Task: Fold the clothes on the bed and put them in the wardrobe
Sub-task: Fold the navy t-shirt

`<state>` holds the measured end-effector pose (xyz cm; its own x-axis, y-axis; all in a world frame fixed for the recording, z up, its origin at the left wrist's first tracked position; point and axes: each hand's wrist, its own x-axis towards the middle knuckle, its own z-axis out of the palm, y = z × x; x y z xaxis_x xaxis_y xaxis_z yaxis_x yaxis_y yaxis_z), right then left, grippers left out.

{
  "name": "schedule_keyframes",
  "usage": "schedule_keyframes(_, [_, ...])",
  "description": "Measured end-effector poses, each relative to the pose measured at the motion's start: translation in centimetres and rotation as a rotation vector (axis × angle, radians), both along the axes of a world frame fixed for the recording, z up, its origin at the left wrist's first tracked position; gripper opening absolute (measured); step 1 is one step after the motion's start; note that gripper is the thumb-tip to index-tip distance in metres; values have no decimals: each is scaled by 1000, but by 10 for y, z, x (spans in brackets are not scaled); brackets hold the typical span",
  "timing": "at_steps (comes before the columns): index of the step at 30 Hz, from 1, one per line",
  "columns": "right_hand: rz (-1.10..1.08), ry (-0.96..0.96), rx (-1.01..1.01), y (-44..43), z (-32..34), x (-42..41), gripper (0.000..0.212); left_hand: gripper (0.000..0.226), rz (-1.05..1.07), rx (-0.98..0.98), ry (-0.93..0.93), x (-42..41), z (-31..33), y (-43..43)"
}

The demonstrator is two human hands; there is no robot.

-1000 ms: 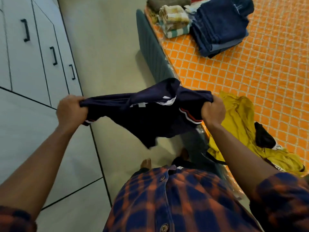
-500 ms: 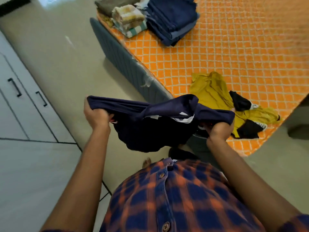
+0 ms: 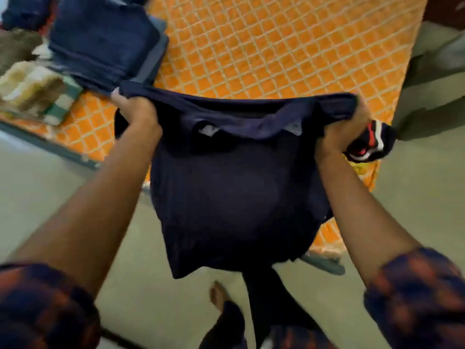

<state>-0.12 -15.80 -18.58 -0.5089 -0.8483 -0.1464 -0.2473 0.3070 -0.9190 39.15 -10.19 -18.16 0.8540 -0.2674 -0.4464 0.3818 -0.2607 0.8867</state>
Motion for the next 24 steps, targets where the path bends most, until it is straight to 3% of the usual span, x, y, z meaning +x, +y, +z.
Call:
schedule_keyframes(3, [117,344,265,-90,-36,2,48,68,-120,15,121,22,-63,-120])
schedule_keyframes(6, [317,437,456,-149,-91,-8,36,52,-364,168,75,-4,-79,-169])
schedule_keyframes(8, [413,518,482,-174,-131,-24,41,65,-500,244,25,-12,-113,-188])
schedule_keyframes(11, [468,639,464,-179,-175,-49,48,87,-745,383,-446,-17,-163,-183])
schedule_keyframes(15, [371,786,350,-161,-210,-74,62,63,-1223,353,-1090,-66,-204,-159])
schedule_keyframes(19, [242,738,285,-160,-217,-82,73,50,-1599,140,-1408,-121,-220,-157])
schedule_keyframes(21, [137,535,229,-169,-212,-81,75,59,-1698,186,-1409,-133,-225,-170])
schedule_keyframes(24, [-56,112,259,-185,-205,-82,65,69,-1670,335,-1390,-144,-222,-201])
